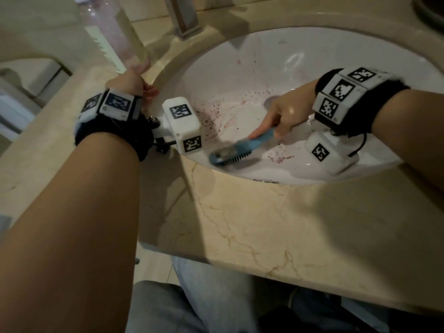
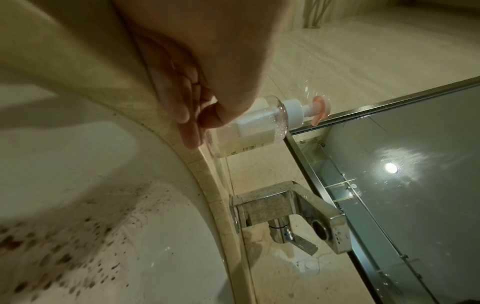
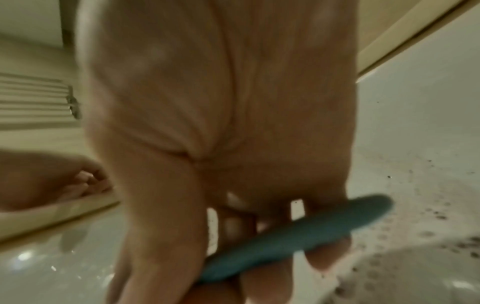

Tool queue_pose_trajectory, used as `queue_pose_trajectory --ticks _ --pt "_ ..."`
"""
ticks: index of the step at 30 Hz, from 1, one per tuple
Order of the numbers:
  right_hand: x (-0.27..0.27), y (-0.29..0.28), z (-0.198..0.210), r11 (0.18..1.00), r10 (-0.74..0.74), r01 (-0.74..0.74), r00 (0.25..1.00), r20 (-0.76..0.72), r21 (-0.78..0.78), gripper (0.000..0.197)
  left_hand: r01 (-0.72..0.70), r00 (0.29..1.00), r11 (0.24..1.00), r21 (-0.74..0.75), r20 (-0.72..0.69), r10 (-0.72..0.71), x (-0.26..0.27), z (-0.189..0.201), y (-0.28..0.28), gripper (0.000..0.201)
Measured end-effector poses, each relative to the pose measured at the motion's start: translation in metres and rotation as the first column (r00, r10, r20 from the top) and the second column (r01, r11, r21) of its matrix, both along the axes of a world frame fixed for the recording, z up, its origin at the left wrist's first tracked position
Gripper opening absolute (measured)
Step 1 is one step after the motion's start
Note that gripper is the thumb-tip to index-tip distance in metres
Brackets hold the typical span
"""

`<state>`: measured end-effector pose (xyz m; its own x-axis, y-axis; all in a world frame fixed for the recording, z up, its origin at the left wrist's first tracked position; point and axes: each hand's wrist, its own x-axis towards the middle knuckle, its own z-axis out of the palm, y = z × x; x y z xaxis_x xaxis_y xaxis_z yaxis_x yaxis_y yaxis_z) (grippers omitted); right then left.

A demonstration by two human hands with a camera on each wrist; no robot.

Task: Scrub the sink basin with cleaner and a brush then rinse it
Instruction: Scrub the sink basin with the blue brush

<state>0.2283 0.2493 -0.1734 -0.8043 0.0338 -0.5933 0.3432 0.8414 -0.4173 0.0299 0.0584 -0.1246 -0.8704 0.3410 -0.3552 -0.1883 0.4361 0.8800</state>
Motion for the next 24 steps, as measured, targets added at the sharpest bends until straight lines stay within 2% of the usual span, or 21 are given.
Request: queue_pose_trajectory --ticks 2,8,10,13,16,20,24 --pt "0.006 -0.002 0.008 0.996 0.047 -0.042 0.996 0.069 -0.080 0.050 -0.007 1.000 1.000 0.010 -0.013 0.007 0.000 0.000 0.000 0.035" --pt "-0.008 -0.018 0.003 0.995 0.036 -0.043 0.996 -0.083 -0.088 0.049 0.006 1.000 1.000 -0.016 -0.003 -0.006 -0.005 -0.001 -0.003 0.031" --pt "-0.007 -0.015 0.012 0.987 0.071 -0.074 0.997 -0.025 -0.146 0.050 0.033 0.999 0.999 -0.030 0.002 -0.033 -0.004 -0.001 -0.004 0.033" --pt "0.004 -0.003 0.026 0.972 0.092 -0.070 0.992 0.088 -0.224 0.052 -0.013 0.999 1.000 -0.017 -0.032 0.012 -0.003 -0.002 -0.002 0.034" --pt "0.003 -0.009 0.022 0.981 0.071 -0.064 0.997 0.029 -0.181 0.051 -0.023 1.000 1.000 -0.013 -0.009 0.022 0.000 -0.002 0.000 0.034" --pt "-0.017 -0.023 0.008 0.985 0.111 -0.095 0.988 -0.107 0.142 0.048 -0.080 0.996 0.997 0.004 -0.027 0.080 -0.001 -0.002 0.000 0.032" --pt "-0.003 -0.004 0.026 0.992 0.111 -0.115 0.990 0.084 0.043 0.051 -0.105 0.994 0.994 -0.001 -0.026 0.105 -0.001 -0.003 0.000 0.033"
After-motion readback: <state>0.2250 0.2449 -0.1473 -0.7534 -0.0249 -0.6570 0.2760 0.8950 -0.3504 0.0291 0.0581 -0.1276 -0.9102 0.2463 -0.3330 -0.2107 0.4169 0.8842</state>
